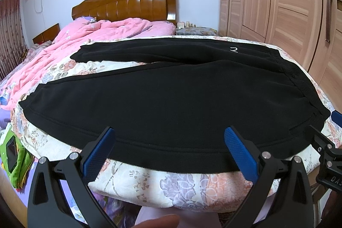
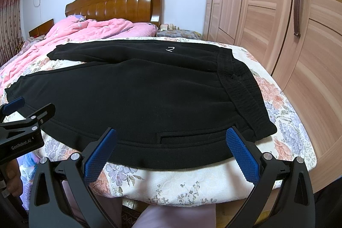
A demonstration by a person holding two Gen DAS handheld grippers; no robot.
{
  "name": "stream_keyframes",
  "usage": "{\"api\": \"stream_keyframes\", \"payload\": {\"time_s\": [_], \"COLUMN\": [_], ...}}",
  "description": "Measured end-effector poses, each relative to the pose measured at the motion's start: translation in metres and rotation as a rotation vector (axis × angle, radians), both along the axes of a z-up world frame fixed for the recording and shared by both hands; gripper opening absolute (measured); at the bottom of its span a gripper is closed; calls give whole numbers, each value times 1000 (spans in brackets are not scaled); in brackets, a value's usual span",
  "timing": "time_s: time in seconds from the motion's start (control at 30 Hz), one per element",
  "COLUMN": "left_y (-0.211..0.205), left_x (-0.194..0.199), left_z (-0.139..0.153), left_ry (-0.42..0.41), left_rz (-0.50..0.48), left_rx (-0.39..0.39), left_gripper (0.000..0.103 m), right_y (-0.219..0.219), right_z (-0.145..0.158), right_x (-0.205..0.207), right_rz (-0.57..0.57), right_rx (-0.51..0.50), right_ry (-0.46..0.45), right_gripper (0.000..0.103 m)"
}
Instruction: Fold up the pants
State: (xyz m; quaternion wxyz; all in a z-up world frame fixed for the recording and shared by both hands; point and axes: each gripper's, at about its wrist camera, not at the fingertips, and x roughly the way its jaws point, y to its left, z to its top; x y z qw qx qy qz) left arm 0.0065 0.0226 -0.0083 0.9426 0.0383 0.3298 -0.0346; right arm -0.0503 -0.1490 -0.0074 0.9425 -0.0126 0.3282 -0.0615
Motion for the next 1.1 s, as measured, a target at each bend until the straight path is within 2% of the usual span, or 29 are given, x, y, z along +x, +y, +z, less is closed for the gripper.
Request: {"api": "stream_keyframes", "payload": {"time_s": [0.4, 0.6, 0.73, 0.83, 0.97, 1.03, 1.1], "left_y": [2, 8, 7, 8, 12, 15, 21], "left_x": [-1, -2, -7, -11, -3, 17, 51], "left_z": [-2, -3, 0, 5, 15, 24, 39], "left_ry": [10, 31, 14, 13, -18, 2, 11], "left_rz": [-4, 2, 6, -19, -47, -71, -118], "left_rx": [-9, -22, -4, -25, -32, -42, -82], "left_gripper": [102, 102, 102, 102, 102, 102, 102], "right_y": [-1, -8, -13, -20, -52, -75, -100], "right_z": [-2, -2, 0, 5, 26, 40, 54], "right_x": [-2, -3, -4, 2, 34, 59, 95], "right_rz": [-3, -19, -46, -37, -8, -1, 8], "right_rx": [14, 61, 68, 59, 125, 161, 157], "right_ry": [3, 6, -7, -6, -8, -11, -2], "right_gripper": [99, 99, 99, 99, 99, 99, 99]}}
